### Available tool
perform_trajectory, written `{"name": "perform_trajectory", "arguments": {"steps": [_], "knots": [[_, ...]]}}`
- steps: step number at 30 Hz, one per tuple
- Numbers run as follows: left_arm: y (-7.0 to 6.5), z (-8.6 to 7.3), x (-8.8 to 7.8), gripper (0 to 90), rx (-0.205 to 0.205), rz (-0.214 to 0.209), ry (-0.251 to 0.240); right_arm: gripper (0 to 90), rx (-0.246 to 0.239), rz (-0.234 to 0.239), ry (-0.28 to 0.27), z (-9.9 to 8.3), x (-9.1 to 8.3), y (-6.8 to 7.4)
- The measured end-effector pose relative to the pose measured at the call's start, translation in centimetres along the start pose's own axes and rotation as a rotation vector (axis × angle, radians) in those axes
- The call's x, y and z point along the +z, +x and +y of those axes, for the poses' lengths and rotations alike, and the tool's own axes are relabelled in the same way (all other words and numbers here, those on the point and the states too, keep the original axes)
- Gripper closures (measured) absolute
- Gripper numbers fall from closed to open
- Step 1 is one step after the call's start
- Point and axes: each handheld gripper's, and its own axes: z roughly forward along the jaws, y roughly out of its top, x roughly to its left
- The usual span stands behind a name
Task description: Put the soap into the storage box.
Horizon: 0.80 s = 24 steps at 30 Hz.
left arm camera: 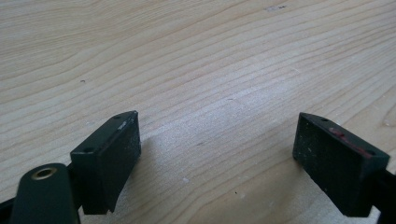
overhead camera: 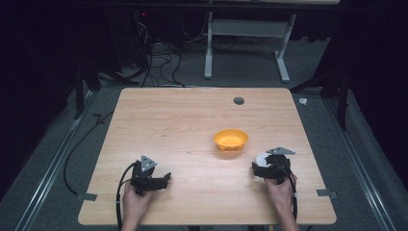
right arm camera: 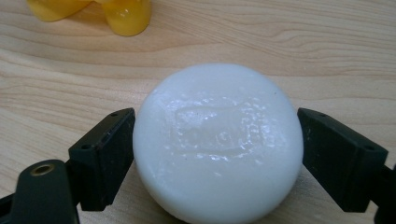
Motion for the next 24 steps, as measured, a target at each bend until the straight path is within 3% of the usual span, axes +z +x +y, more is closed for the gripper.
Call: {"name": "perform_trajectory", "arguments": {"steps": [7,24], "knots": [[0.0,0.0,0.0,15.6,0.0,0.0,0.0,22.4,0.002,0.002,-0.01,-0.1,0.23,0.1],[0.0,0.0,0.0,15.6,0.0,-0.001,0.0,23.2,0.008,0.006,-0.011,-0.08,0.13,-0.01]]}}
